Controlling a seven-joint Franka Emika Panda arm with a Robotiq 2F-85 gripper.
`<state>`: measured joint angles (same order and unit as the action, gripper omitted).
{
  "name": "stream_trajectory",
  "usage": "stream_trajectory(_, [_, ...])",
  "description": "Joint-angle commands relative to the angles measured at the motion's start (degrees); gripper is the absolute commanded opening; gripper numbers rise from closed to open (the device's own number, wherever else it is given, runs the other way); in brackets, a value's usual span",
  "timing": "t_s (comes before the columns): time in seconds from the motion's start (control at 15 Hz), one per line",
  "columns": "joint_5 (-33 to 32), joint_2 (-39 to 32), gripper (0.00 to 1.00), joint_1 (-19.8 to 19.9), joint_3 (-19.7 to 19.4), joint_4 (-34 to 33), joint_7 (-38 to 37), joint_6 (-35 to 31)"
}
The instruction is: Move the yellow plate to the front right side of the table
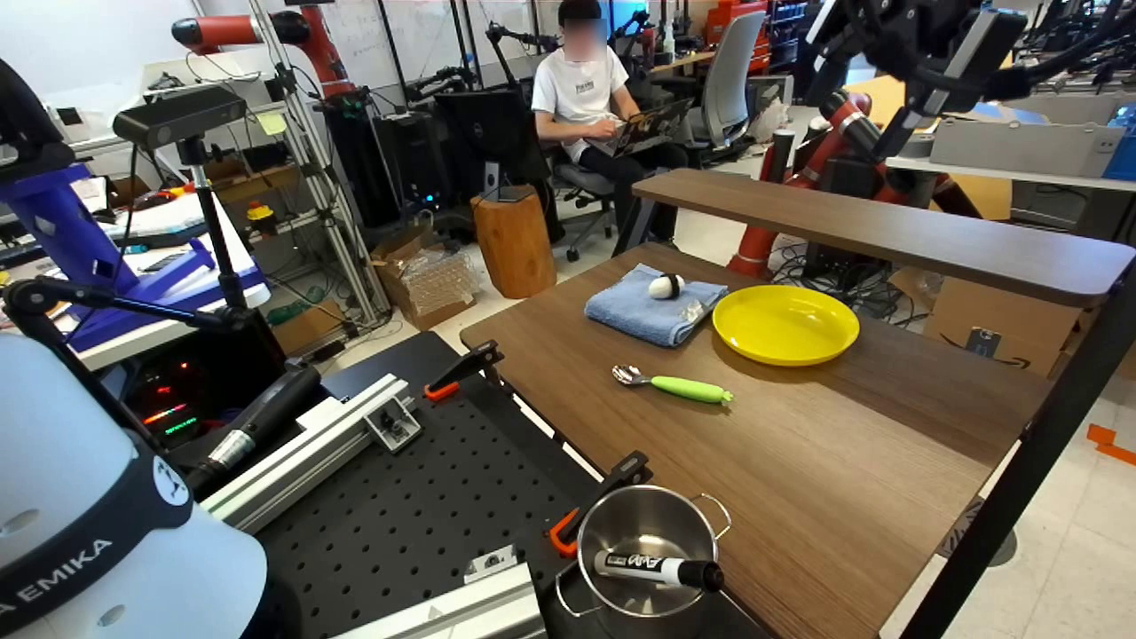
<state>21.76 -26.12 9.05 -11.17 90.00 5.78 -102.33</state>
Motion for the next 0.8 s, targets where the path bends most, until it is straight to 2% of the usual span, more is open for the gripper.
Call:
stream_trajectory(0.0, [-0.29,-6.56,1.0,1.77,2.78,-6.96,-5.43,-0.53])
stream_trajectory(0.33, [-2.11,-14.3,1.0,0.56,3.75,-11.7,-12.61,-5.85])
stream_trajectory(0.73, [-6.65,-22.12,1.0,-1.78,3.19,-14.7,-20.41,-13.21])
